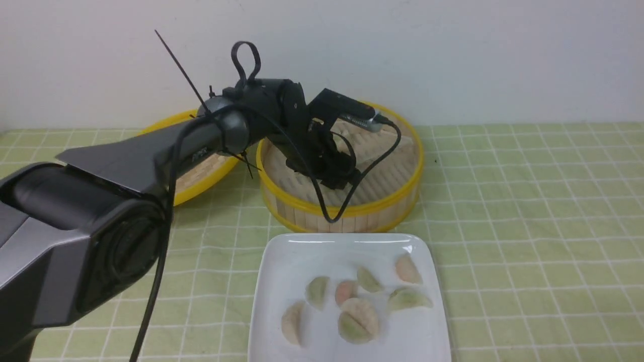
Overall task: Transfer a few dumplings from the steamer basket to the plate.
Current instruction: Use the left arm to grab a dumpling from the steamer, then use the left arm to put the dumpling into the plate
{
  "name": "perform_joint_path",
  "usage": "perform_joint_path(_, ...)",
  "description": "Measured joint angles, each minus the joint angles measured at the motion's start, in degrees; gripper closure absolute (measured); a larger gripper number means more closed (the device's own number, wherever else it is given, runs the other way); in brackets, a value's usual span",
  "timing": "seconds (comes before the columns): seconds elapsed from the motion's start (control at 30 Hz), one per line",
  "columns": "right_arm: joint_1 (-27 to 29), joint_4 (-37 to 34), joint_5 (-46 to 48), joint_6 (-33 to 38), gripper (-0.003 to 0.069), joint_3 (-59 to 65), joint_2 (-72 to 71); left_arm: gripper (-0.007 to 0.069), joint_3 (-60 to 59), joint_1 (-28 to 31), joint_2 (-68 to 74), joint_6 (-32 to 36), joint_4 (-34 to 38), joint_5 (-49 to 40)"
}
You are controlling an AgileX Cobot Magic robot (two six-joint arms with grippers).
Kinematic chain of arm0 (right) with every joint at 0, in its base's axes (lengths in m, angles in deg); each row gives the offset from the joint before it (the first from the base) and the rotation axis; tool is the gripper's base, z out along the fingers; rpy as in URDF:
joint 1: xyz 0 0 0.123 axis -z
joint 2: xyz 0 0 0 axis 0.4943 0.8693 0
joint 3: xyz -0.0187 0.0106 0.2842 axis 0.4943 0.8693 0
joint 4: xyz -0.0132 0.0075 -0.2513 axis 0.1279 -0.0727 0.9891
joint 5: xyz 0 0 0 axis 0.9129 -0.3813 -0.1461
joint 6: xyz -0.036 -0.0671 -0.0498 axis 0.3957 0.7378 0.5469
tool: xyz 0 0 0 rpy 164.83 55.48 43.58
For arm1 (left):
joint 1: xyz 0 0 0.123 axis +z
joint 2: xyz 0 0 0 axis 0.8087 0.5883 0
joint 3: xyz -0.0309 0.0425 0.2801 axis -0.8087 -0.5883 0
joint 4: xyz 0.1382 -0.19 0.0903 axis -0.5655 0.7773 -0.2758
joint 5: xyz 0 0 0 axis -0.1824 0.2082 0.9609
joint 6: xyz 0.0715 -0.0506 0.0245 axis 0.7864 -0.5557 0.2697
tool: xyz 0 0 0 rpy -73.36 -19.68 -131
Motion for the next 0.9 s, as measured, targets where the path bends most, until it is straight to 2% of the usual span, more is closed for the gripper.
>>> perform_joint_path(0.1,0.00,0.00,0.00,0.00,0.0673,0.00,0.00,0.0449,0.19,-0.70,-0.10,-0.19,-2.39,0.23)
perform_joint_path(0.17,0.00,0.00,0.00,0.00,0.0673,0.00,0.00,0.0490,0.19,-1.47,-0.96,-0.46,-4.17,-1.06)
perform_joint_path(0.5,0.00,0.00,0.00,0.00,0.0673,0.00,0.00,0.0483,-0.07,-2.20,-16.59,-1.94,-5.82,-16.78)
perform_joint_path(0.6,0.00,0.00,0.00,0.00,0.0673,0.00,0.00,0.0483,0.10,-2.20,-20.62,-2.36,-5.82,-18.08)
perform_joint_path(0.7,0.00,0.00,0.00,0.00,0.0673,0.00,0.00,0.0483,0.16,-2.20,-21.19,-2.71,-5.82,-19.17)
perform_joint_path(0.83,0.00,0.00,0.00,0.00,0.0673,0.00,0.00,0.0483,-0.08,-2.22,-20.61,-4.23,-5.34,-28.35)
perform_joint_path(0.9,0.00,0.00,0.00,0.00,0.0673,0.00,0.00,0.0483,-0.13,-2.22,-20.69,-4.37,-4.62,-29.95)
